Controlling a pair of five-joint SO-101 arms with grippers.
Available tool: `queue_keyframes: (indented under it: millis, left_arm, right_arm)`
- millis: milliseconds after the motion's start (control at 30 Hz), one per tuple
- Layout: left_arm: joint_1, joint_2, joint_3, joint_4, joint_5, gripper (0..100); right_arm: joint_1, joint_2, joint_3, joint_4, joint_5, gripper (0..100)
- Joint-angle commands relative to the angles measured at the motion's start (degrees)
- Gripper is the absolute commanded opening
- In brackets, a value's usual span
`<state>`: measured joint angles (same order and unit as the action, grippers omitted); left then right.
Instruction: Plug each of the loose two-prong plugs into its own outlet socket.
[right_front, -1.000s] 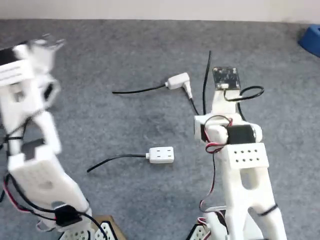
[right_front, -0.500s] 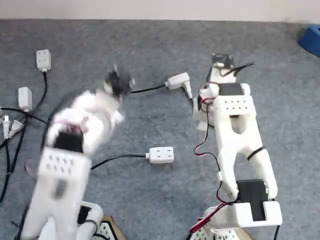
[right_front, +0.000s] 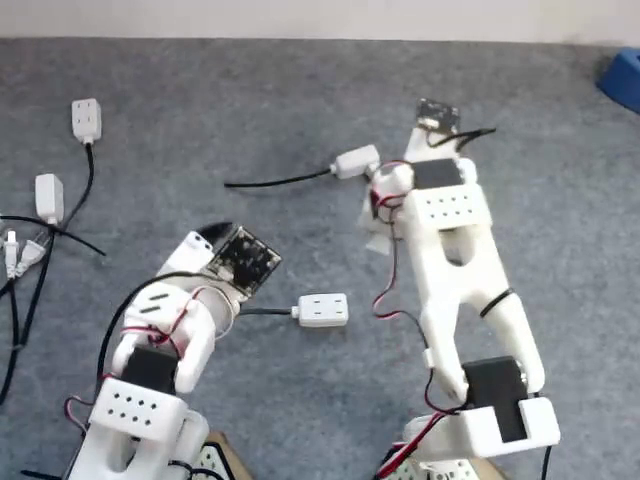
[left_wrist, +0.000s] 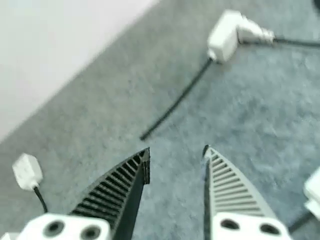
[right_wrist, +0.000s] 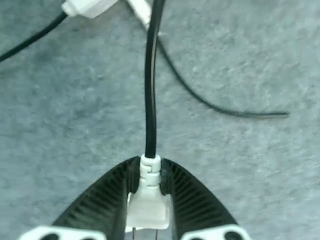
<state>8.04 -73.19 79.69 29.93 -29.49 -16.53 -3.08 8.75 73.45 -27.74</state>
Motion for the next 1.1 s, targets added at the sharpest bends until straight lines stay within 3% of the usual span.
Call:
queue_keyframes:
  millis: [0,133,200,500,1067]
  left_arm:
    - [-0.13,-2.77,2.95,-10.11,-0.18,24]
    - [-2.51,-3.38,5.32,-16.62,-0.26,25]
    - [-3.74,-3.38,5.58,-18.02,-0.26,25]
    - [-2.15,-3.38,5.67,-17.93,1.85,25]
    - [1.54,-2.86,5.67,-17.85,4.22,25]
  right_arm:
    - [-4.26,1.01,-2.59,-3.03,-9.93,0.6]
    - [-8.84,5.58,-2.59,-6.55,-26.9,0.6]
    - [-10.51,8.13,-2.59,-7.08,-31.56,0.6]
    - [-13.41,10.42,-6.99,-5.05,-35.6,0.5]
    - [-19.21,0.84,-11.03,1.63,-35.52,0.5]
